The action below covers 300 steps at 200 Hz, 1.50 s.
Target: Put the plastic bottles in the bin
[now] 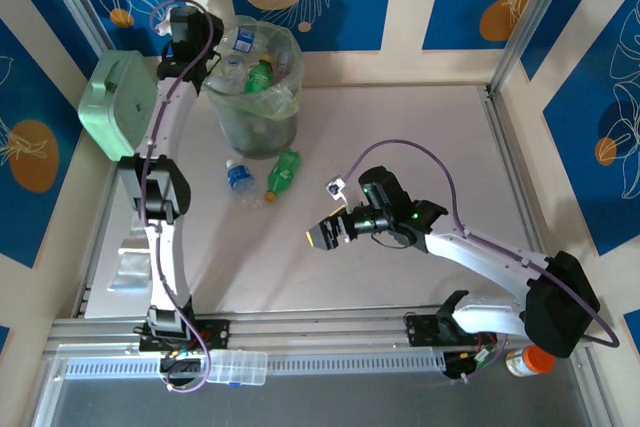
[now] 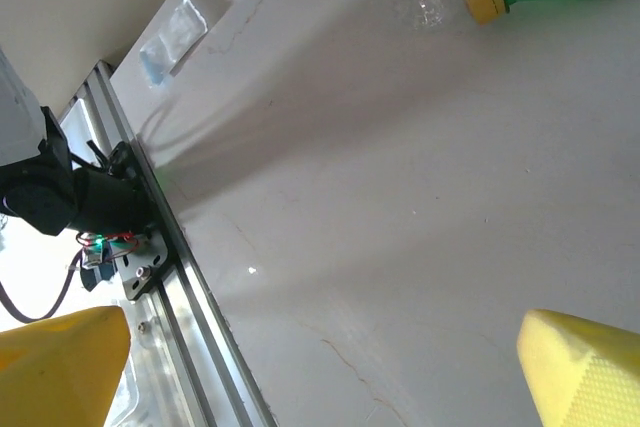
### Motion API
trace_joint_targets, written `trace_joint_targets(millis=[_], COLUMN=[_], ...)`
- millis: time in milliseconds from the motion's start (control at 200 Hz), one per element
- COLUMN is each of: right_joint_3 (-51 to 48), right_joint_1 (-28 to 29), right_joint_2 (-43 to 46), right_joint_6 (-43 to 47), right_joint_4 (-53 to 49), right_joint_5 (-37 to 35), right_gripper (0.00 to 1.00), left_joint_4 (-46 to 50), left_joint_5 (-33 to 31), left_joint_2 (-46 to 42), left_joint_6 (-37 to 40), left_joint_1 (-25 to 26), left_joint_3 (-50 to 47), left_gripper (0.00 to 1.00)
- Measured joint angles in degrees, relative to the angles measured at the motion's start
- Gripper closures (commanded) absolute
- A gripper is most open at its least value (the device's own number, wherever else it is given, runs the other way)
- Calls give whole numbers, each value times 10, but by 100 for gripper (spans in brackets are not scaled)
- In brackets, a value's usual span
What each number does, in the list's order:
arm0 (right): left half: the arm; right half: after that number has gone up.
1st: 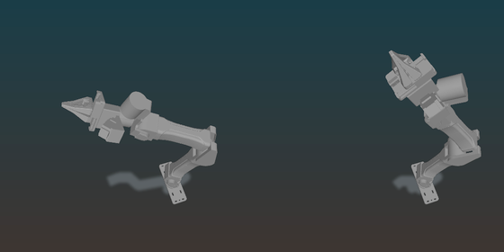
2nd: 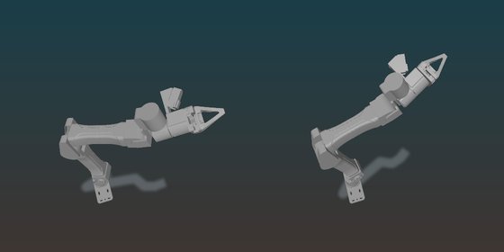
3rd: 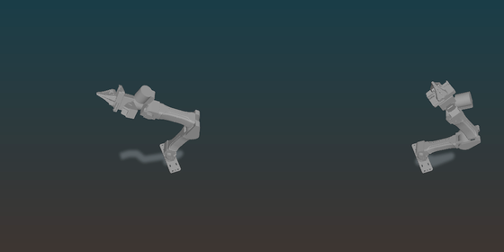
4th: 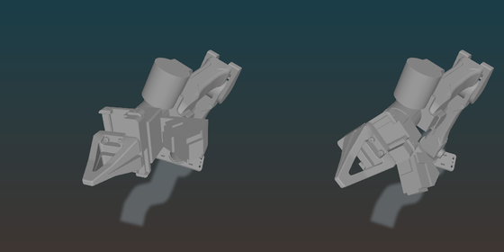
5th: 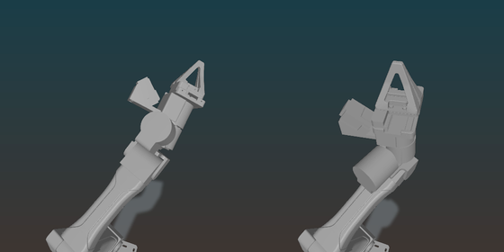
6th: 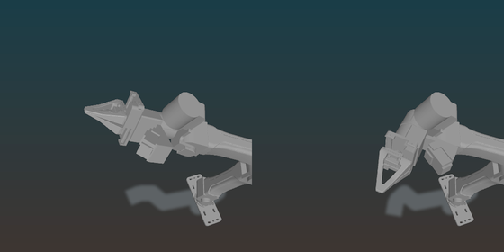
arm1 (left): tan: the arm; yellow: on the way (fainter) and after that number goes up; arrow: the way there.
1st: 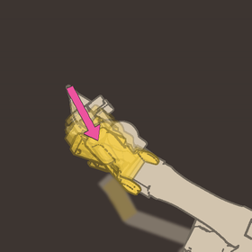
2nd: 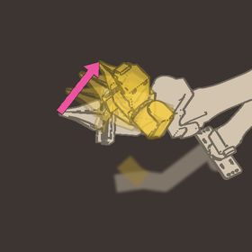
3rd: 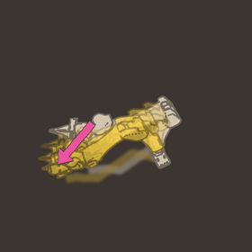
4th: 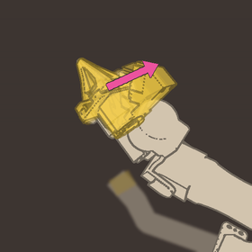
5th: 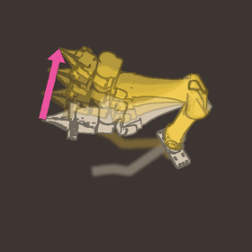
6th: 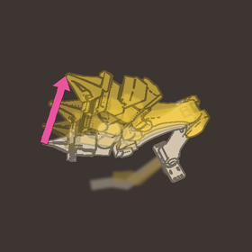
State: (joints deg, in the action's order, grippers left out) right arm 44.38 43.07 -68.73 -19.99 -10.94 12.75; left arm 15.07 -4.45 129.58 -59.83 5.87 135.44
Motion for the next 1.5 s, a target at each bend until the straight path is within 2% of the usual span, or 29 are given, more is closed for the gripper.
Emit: trace_joint_targets(millis=[35,160,215,250,560,835,950,1060,1190,1285,1500], right_joint_3=[0,3,4,6,25,30,57,67,69,75,98], right_joint_1=[0,0,0,0,1,5,29,41,37,26,-5], right_joint_2=[-5,-20,-25,-27,-3,69,80,94,100,88,37], right_joint_6=[0,0,1,2,13,24,35,37,22,-2,-83], right_joint_4=[2,5,4,4,-9,-51,-85,-90,-90,-91,-72], right_joint_5=[0,-1,-1,-1,-9,-74,-145,-191,-221,-228,-222], right_gripper=[0,1,0,0,1,1,1,1,1,1,4], left_joint_4=[-2,-9,-7,-6,22,64,69,84,117,136,148], left_joint_5=[5,16,17,19,16,5,22,-4,-55,-66,-92], left_joint_2=[3,12,13,14,-9,-147,-239,-333,-442,-499,-607], left_joint_6=[7,28,39,46,97,134,153,162,165,160,135], left_joint_1=[2,8,9,10,11,11,18,41,123,173,170], left_joint_3=[1,2,2,2,3,-33,-115,-228,-375,-461,-658], left_gripper=[43,39,25,22,23,22,21,20,18,17,15])
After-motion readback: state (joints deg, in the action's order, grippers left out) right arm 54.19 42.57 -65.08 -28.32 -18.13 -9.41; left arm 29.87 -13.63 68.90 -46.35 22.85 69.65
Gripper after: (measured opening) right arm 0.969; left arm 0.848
